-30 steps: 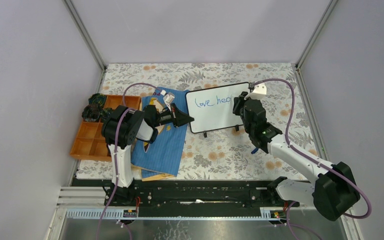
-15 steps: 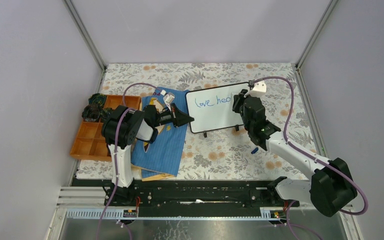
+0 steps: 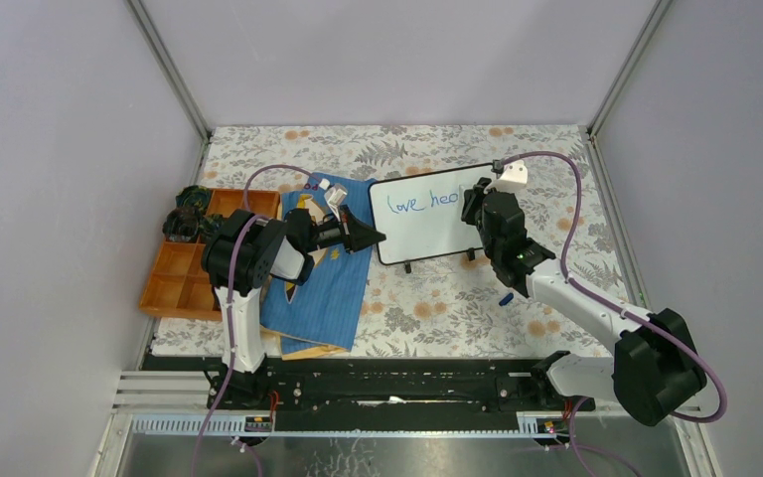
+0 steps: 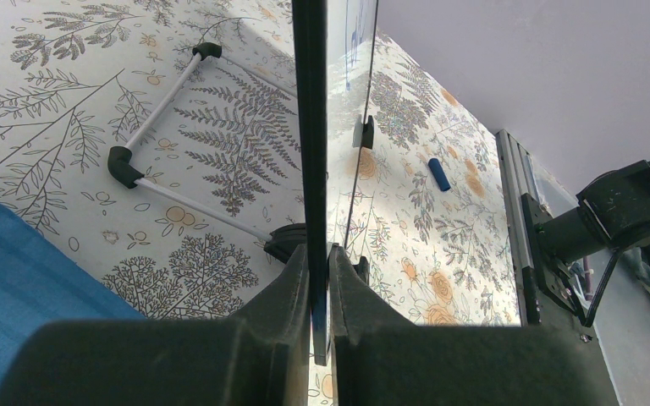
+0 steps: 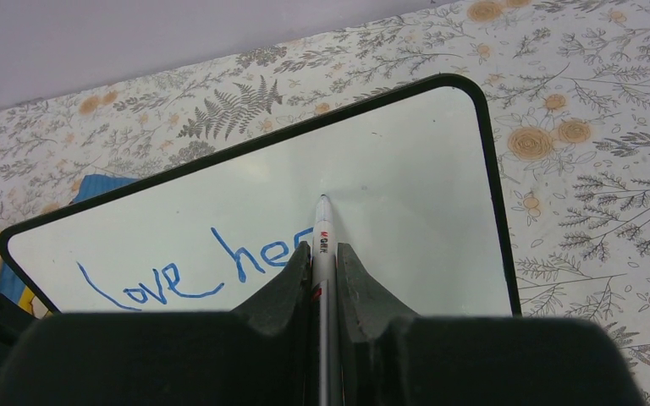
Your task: Write a sentence on the whiteboard
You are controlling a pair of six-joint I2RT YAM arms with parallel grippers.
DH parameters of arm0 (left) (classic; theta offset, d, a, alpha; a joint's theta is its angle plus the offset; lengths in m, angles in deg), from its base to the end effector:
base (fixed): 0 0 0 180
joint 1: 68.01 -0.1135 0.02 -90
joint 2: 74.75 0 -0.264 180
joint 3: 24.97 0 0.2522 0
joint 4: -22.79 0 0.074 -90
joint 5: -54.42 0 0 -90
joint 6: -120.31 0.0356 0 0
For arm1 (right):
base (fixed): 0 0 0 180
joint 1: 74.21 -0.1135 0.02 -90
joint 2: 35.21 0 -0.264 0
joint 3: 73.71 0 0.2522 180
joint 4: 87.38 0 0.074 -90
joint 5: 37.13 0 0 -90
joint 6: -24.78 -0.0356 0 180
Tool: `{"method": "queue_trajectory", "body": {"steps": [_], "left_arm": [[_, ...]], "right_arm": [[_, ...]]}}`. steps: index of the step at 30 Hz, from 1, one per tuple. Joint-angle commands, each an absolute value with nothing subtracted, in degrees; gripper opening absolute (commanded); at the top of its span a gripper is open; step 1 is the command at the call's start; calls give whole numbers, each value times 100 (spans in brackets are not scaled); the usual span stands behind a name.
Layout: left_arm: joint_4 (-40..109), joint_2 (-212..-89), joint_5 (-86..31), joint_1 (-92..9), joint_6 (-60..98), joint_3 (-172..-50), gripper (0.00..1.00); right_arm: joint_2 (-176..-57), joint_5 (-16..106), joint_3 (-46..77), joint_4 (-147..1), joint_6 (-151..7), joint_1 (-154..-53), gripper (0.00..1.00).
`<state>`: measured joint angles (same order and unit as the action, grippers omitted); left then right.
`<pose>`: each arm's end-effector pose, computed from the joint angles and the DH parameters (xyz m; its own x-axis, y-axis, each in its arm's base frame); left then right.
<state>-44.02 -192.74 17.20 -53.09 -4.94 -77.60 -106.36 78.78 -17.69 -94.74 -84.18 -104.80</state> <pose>0.3256 -0.1161 0.1198 -0.5139 -0.2244 -0.8280 0.7695 0.3062 -0.5605 0.2517 0.1307 0.2832 -0.1377 0.2581 -0.9563 -0.0426 0.9630 0.2661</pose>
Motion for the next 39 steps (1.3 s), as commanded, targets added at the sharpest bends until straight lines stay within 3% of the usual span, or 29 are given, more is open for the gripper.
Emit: {"method": "queue_trajectory", "body": {"steps": [1, 39], "left_arm": [[-3618, -19506, 1478, -5386, -24, -7666, 0], [-3536, -19470, 1452, -5351, 36, -7669, 0]], "right_arm": [[-10631, 7882, -1591, -9621, -8486, -10428, 0], [-10474, 7680, -1924, -9176, -8596, -10433, 0]]}}
